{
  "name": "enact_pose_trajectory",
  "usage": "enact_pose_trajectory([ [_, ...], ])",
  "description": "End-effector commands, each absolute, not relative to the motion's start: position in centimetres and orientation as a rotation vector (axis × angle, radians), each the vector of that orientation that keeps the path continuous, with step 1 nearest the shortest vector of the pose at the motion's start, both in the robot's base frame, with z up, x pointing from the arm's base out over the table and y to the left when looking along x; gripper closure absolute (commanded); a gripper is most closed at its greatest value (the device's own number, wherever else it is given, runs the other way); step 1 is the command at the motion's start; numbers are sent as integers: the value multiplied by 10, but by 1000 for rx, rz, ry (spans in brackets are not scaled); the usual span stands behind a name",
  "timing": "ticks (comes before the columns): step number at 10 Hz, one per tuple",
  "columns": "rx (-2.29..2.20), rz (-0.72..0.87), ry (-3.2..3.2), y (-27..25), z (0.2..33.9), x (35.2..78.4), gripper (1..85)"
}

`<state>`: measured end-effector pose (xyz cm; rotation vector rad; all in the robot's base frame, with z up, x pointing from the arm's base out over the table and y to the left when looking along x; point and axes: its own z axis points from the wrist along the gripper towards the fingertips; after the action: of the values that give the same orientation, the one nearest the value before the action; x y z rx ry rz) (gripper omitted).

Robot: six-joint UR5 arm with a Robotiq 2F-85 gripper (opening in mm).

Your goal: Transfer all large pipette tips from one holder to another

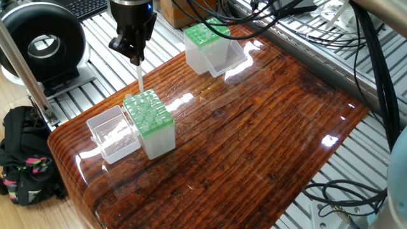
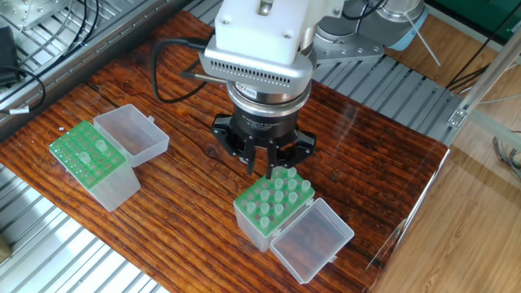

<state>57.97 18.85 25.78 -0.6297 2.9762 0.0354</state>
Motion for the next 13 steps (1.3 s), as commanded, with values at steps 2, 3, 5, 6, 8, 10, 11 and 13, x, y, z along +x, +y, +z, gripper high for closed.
enact_pose_trajectory([
  [2, -669, 34, 2972, 181, 263, 583, 563],
  [3, -711, -4, 2950, 167, 266, 594, 573],
  [5, -823, -40, 2884, 132, 259, 621, 590],
  [6, -878, -69, 2860, 113, 255, 630, 590],
  [8, -961, -177, 2836, 69, 243, 641, 590],
  [10, -1033, -258, 2825, 29, 231, 642, 593],
  [11, -1061, -262, 2806, 13, 222, 646, 597],
  [13, -1062, -184, 2812, 14, 211, 644, 593],
])
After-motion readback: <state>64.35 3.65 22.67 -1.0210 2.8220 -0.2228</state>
